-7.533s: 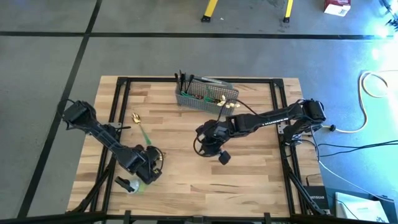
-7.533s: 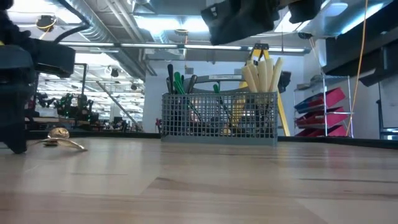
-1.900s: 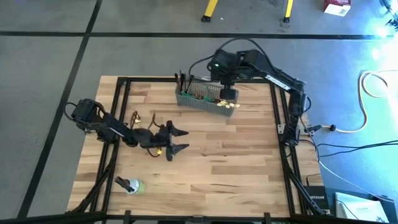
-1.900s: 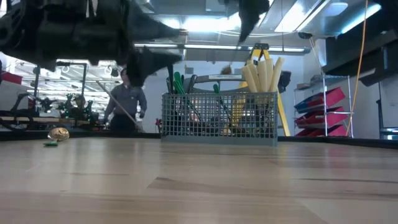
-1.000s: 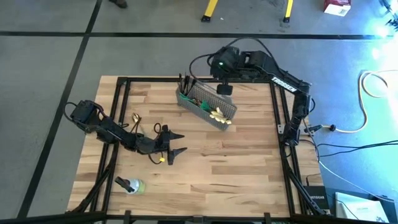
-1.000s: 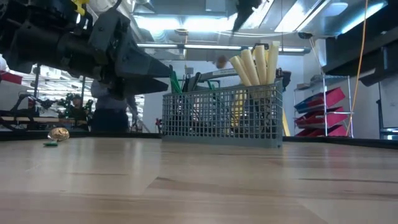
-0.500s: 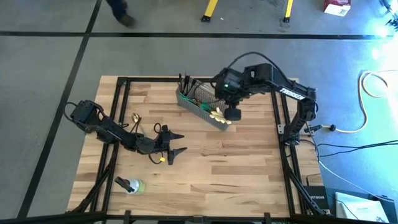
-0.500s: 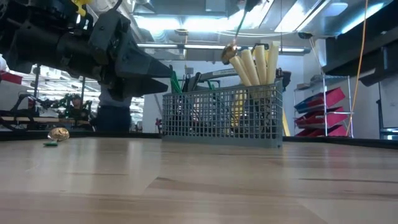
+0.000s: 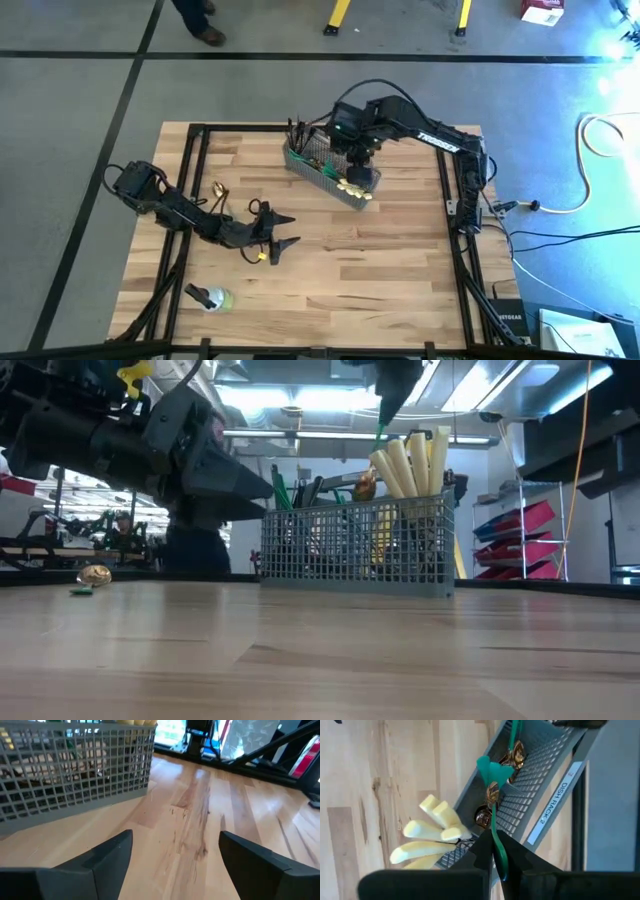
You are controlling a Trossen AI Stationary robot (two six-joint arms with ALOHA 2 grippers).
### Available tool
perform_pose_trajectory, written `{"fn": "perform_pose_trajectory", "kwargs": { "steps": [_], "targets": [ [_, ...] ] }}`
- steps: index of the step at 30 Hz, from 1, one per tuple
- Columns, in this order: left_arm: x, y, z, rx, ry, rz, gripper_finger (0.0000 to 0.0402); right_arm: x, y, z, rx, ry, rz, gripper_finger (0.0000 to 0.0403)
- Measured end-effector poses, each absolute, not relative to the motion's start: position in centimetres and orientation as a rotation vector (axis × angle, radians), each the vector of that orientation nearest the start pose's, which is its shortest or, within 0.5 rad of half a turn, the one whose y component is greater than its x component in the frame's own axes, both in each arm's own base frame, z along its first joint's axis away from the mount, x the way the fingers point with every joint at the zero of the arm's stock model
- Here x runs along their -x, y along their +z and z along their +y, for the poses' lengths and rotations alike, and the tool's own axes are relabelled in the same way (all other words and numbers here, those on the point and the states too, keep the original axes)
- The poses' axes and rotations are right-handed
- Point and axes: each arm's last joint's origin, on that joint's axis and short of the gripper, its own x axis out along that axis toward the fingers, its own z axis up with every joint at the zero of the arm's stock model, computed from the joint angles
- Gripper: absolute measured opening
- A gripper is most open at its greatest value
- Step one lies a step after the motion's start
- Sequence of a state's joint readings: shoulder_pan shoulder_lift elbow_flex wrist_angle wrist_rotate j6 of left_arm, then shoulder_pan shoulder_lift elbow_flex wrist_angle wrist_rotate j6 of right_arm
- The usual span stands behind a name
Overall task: Sort silverware
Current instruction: Put the green spoon into the gray organizer
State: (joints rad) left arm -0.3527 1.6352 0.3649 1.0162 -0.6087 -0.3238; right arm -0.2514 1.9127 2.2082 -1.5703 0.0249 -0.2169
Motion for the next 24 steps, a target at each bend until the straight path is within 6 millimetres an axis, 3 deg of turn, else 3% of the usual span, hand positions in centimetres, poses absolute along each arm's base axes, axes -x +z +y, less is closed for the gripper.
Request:
{"fn": "perform_pose_trajectory", "kwargs": {
  "steps": [9,24],
  "targets": [
    [-24.5,12.4,-7.2,0.202,0.297,0.211,0.0282,-34.7,37.1,-12.3,-0.111,-0.037,1.300,0.0000],
    [-24.4,12.4,-7.2,0.209,0.302,0.214,0.0282,-34.5,32.0,-12.6,-0.087,-0.021,1.517,0.0017]
  ]
}}
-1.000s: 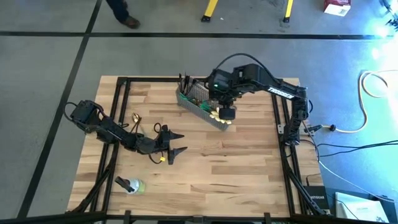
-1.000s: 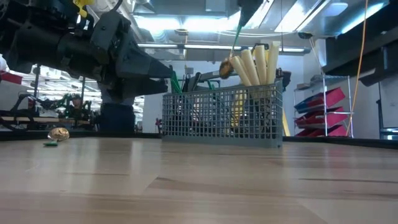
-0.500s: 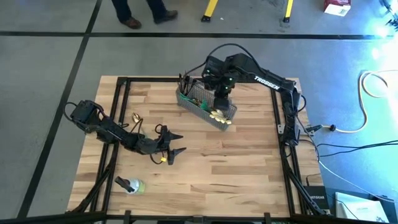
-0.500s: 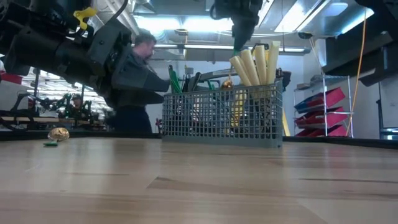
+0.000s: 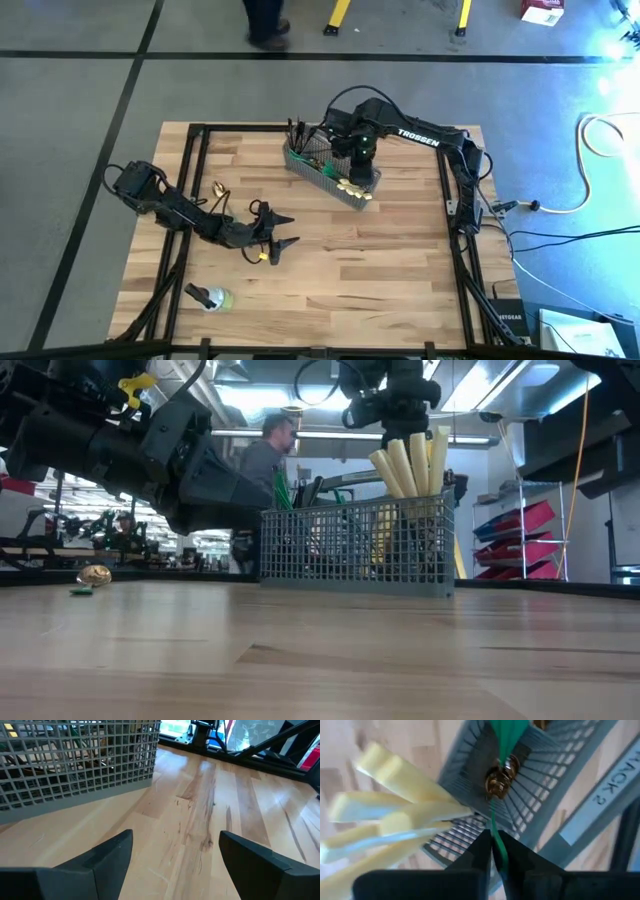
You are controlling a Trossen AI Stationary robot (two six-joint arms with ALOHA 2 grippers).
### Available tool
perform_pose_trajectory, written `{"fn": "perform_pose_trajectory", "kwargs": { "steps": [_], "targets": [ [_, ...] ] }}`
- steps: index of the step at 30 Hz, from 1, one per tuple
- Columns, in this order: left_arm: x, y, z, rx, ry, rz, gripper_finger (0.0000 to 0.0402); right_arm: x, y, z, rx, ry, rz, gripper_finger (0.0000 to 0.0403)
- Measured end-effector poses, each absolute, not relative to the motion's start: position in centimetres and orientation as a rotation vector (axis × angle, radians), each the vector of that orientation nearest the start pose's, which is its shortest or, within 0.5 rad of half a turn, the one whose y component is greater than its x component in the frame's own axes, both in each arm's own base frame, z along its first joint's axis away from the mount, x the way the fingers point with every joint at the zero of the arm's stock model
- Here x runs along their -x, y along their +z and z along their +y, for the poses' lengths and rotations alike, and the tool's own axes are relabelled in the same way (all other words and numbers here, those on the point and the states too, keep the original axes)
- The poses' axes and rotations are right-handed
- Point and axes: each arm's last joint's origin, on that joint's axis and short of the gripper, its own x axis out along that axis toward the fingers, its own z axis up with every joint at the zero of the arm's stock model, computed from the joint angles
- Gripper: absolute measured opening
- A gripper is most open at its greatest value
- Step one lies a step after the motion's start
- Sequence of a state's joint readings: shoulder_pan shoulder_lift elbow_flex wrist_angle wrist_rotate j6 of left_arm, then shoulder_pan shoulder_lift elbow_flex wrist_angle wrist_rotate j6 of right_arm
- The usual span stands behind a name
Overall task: Sort silverware
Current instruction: Put the green spoon into the gray organizer
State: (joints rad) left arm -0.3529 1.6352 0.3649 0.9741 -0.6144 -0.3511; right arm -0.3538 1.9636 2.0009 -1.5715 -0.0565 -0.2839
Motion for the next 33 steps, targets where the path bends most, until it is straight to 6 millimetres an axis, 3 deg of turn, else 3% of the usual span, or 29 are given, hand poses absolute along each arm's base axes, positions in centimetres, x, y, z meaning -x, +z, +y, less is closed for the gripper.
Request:
{"fn": "perform_pose_trajectory", "kwargs": {
  "steps": [8,15,20,25,33],
  "targets": [
    [-24.6,12.6,-6.7,0.214,0.320,0.199,0.0282,-34.6,33.6,-12.6,-0.088,-0.066,1.456,0.0098],
    [-24.6,14.4,-5.1,0.199,0.414,0.135,0.0282,-34.9,38.5,-11.6,-0.101,-0.056,1.235,0.0165],
    [-23.6,15.4,-3.8,0.186,0.611,0.154,0.0282,-34.8,42.4,-9.2,-0.012,-0.028,0.996,0.0188],
    [-21.5,16.5,-2.9,0.340,0.817,0.121,0.0282,-33.6,45.1,-5.9,0.076,0.002,0.862,0.0189],
    [-18.2,16.3,-4.4,0.340,1.014,0.006,0.0276,-33.5,45.8,-2.0,0.175,0.022,0.839,0.0188]
  ]
}}
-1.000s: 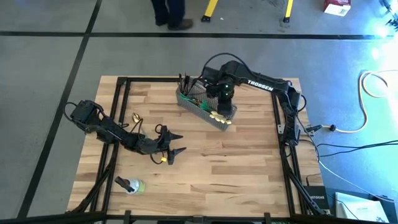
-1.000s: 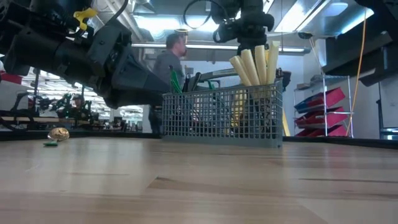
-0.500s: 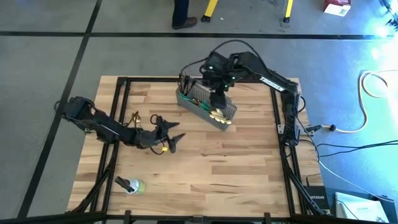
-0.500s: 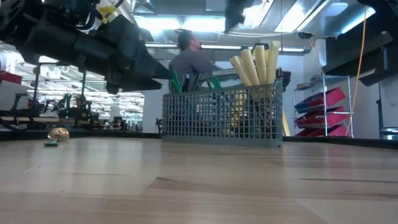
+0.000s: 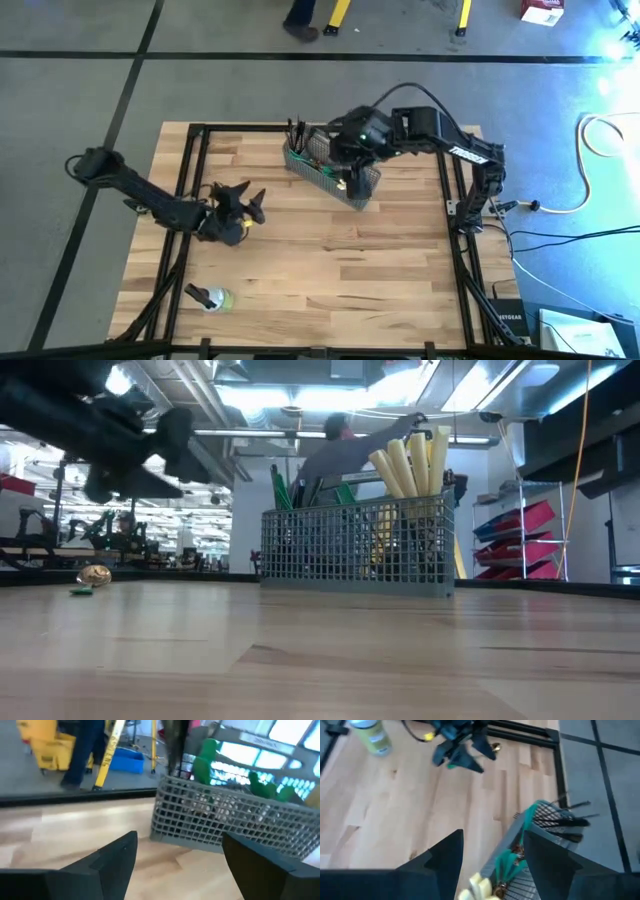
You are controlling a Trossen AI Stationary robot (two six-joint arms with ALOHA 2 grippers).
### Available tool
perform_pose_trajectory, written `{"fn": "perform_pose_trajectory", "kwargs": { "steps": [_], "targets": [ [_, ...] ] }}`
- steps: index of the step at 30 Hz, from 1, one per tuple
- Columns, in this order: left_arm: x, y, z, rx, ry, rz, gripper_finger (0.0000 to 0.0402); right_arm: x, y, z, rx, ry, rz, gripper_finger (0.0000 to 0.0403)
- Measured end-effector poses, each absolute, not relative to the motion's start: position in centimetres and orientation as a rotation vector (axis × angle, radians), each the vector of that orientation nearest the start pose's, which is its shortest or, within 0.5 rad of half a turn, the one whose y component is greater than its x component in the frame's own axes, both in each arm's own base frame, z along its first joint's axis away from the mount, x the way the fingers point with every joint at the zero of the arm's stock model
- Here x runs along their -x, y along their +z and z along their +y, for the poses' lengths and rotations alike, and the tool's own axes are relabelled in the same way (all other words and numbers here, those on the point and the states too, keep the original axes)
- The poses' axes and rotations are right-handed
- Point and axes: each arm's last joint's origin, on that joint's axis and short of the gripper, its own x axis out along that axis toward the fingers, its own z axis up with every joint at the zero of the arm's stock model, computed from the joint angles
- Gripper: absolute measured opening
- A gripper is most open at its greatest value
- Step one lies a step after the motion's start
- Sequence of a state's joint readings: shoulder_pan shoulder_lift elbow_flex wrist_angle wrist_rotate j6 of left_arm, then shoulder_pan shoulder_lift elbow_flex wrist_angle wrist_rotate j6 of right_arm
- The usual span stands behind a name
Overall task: Sort silverware
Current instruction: Put the green spoon into the gray organizer
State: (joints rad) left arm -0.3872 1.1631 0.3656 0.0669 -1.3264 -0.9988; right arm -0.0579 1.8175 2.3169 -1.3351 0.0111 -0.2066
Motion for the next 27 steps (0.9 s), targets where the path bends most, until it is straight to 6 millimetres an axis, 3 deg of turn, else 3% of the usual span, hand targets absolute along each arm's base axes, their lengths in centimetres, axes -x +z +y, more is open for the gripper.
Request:
{"fn": "perform_pose_trajectory", "kwargs": {
  "steps": [12,27],
  "targets": [
    [-15.8,12.9,-4.3,0.483,1.077,0.065,0.0276,-33.5,45.8,2.1,0.220,0.145,0.824,0.0188],
    [-12.8,10.3,-5.4,0.611,1.145,0.196,0.0275,-33.5,45.8,2.0,0.219,0.141,0.824,0.0188]
  ]
}}
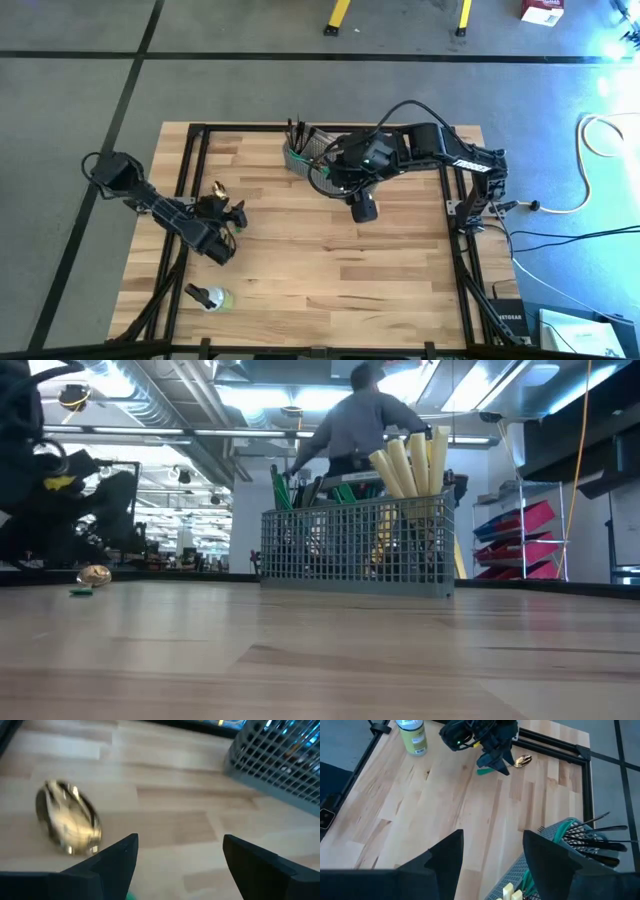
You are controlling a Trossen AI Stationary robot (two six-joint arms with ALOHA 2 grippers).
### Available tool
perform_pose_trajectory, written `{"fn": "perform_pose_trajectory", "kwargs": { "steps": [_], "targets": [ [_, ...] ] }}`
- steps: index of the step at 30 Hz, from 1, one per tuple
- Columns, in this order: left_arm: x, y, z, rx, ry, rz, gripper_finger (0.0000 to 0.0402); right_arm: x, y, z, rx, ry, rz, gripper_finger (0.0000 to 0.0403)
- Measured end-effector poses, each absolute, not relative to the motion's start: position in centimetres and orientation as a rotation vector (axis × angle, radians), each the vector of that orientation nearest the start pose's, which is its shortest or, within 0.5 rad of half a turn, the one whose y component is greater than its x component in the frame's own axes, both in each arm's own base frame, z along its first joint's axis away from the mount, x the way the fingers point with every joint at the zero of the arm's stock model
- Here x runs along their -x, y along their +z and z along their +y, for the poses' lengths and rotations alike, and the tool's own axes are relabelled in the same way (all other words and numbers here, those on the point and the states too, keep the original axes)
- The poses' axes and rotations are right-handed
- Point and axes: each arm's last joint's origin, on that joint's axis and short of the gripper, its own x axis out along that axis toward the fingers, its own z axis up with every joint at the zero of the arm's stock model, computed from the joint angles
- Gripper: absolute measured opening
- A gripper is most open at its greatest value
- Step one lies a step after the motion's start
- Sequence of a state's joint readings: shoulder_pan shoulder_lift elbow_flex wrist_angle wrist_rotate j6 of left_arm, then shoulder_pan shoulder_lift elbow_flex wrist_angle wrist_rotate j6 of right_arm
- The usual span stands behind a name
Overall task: Sort silverware
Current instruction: Put the green spoon into the gray organizer
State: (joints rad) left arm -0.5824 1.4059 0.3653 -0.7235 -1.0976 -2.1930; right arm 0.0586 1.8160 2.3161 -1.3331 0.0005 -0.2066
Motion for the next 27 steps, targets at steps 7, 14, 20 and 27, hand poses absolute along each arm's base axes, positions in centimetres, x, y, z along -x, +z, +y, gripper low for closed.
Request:
{"fn": "perform_pose_trajectory", "kwargs": {
  "steps": [7,14,20,27],
  "targets": [
    [-12.7,8.3,-5.9,0.609,1.200,0.266,0.0275,-33.5,45.8,1.9,0.227,0.123,0.825,0.0188],
    [-13.3,6.5,-5.5,0.561,1.231,0.249,0.0275,-33.5,45.9,1.9,0.227,0.123,0.824,0.0188],
    [-13.4,6.1,-5.6,0.537,1.231,0.264,0.0275,-33.5,45.8,1.9,0.227,0.123,0.824,0.0188],
    [-13.5,6.3,-5.8,0.544,1.222,0.254,0.0275,-33.5,45.8,1.9,0.226,0.124,0.824,0.0188]
  ]
}}
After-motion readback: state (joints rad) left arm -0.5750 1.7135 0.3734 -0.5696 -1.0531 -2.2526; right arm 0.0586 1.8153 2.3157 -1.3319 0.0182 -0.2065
